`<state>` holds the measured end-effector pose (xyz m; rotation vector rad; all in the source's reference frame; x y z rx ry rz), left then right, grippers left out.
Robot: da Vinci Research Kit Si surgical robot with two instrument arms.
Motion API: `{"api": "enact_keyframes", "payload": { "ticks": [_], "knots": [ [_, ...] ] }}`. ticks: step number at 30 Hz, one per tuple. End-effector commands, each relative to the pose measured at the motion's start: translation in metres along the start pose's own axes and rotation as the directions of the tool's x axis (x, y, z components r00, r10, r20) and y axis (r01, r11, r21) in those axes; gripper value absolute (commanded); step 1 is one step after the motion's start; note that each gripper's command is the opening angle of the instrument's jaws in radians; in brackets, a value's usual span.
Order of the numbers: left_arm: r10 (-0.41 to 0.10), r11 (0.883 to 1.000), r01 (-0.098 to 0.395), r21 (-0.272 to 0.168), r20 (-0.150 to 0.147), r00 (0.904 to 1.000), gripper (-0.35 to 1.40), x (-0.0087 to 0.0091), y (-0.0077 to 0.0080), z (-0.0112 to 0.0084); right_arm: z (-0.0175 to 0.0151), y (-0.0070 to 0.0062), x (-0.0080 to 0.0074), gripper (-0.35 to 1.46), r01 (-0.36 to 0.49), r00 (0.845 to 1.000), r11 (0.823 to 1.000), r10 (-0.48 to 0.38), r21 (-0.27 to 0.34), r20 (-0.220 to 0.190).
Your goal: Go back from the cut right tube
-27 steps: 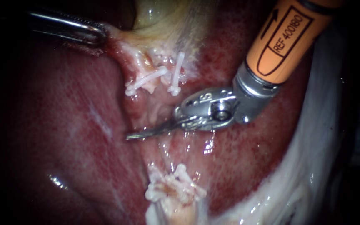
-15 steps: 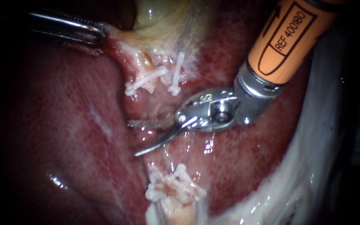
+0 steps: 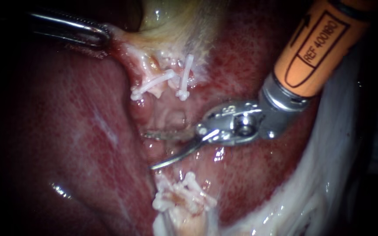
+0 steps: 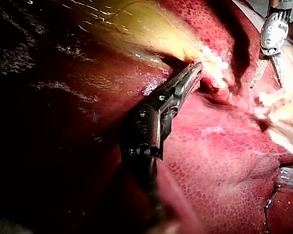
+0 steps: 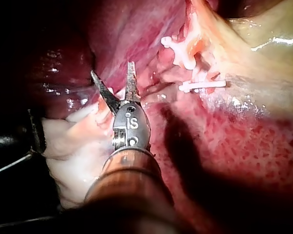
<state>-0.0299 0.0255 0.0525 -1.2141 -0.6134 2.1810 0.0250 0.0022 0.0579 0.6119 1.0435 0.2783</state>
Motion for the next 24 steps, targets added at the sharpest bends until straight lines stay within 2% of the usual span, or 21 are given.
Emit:
{"api": "enact_keyframes", "payload": {
  "ticks": [1, 3, 6, 10, 13, 18, 24],
  "knots": [
    [0.0, 1.0, 0.0, -0.001, 0.0, 1.0, -0.35, 0.0, 0.0, 0.0, -0.0005, -0.0002, 0.0, 1.45, 0.023, 1.0, 1.0, -0.023, -0.016, 0.014],
    [0.0, 1.0, 0.0, -0.001, 0.0, 1.0, -0.35, 0.0, 0.0, 0.0, -0.0016, -0.0006, -0.0002, 1.45, 0.081, 0.996, 0.995, -0.078, -0.065, 0.045],
    [0.0, 1.0, 0.0, -0.001, 0.0, 1.0, -0.35, 0.0, 0.0, 0.0, -0.004, -0.0014, -0.0007, 1.45, 0.165, 0.982, 0.976, -0.15, -0.142, 0.115],
    [0.0, 1.0, 0.0, 0.0, 0.0, 1.0, -0.35, 0.0, 0.0, 0.0, -0.007, -0.0019, -0.001, 1.45, 0.221, 0.963, 0.958, -0.185, -0.185, 0.196],
    [0.0, 1.0, 0.0, 0.0, 0.0, 1.0, -0.35, 0.0, 0.0, 0.0001, -0.009, -0.0021, -0.0012, 1.45, 0.24, 0.953, 0.947, -0.187, -0.212, 0.24],
    [0.0, 1.0, 0.0, 0.0, 0.0, 1.0, -0.35, 0.0001, 0.0, 0.0002, -0.0113, -0.0021, -0.0014, 1.45, 0.237, 0.948, 0.941, -0.17, -0.243, 0.27],
    [0.0, 1.0, 0.0, 0.003, -0.001, 1.0, -0.35, -0.0001, 0.0, 0.0006, -0.0124, -0.0019, -0.0015, 1.45, 0.227, 0.948, 0.94, -0.153, -0.255, 0.28]
  ]
}}
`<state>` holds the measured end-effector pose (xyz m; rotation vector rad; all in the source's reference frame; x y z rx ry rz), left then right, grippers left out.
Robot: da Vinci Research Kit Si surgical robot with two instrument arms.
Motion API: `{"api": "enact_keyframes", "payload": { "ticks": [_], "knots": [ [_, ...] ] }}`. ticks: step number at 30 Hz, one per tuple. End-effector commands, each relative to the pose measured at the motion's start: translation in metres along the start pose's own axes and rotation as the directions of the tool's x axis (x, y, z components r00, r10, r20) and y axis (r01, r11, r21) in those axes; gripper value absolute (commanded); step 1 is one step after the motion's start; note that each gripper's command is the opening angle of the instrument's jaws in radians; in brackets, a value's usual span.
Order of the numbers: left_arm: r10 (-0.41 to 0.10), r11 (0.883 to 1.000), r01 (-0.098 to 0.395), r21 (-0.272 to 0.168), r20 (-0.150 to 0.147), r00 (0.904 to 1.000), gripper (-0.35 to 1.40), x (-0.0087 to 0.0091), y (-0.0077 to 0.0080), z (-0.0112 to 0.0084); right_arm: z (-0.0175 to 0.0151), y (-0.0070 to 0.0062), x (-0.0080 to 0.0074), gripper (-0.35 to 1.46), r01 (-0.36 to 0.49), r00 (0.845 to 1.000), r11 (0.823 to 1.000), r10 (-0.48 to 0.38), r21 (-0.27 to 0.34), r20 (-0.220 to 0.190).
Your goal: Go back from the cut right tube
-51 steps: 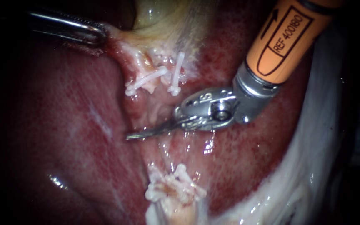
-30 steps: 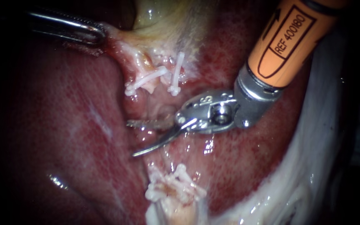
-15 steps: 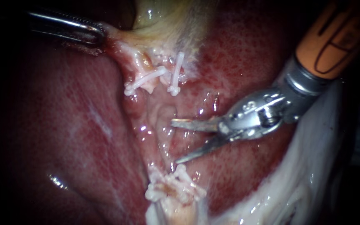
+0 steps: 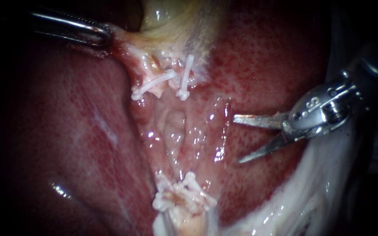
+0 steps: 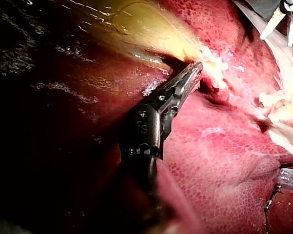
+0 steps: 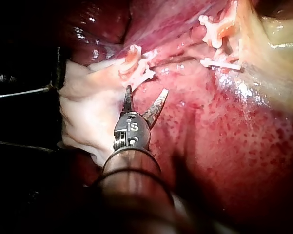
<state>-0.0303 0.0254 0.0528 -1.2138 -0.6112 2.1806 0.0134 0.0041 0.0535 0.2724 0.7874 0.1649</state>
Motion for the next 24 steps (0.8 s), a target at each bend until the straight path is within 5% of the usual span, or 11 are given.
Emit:
{"api": "enact_keyframes", "payload": {
  "ticks": [1, 8, 14, 19, 24],
  "knots": [
    [0.001, 1.0, -0.001, 0.003, 0.0, 1.0, -0.35, -0.0001, 0.0001, 0.0002, 0.0, 0.0, 0.0, 1.45, -0.001, 1.0, 1.0, 0.001, 0.001, 0.0],
    [0.009, 1.0, -0.009, 0.002, -0.001, 1.0, -0.35, -0.0017, 0.0001, 0.0029, -0.0001, 0.0001, -0.0002, 1.45, -0.006, 1.0, 1.0, 0.006, 0.001, 0.001],
    [0.01, 1.0, -0.009, -0.019, 0.036, 0.9993, -0.35, -0.0043, 0.0001, 0.0062, 0.0, 0.0002, -0.0004, 1.45, -0.006, 1.0, 1.0, 0.006, 0.001, 0.002],
    [0.004, 1.0, -0.003, -0.016, 0.049, 0.9988, -0.35, -0.0051, -0.0003, 0.0068, -0.0001, 0.0004, -0.0004, 1.45, -0.007, 1.0, 1.0, 0.007, 0.011, -0.003],
    [0.001, 1.0, 0.0, -0.022, 0.05, 0.9988, -0.35, -0.0044, -0.0001, 0.006, 0.0002, 0.0007, 0.0, 1.45, -0.034, 0.998, 0.994, 0.041, 0.108, -0.055]
  ]
}}
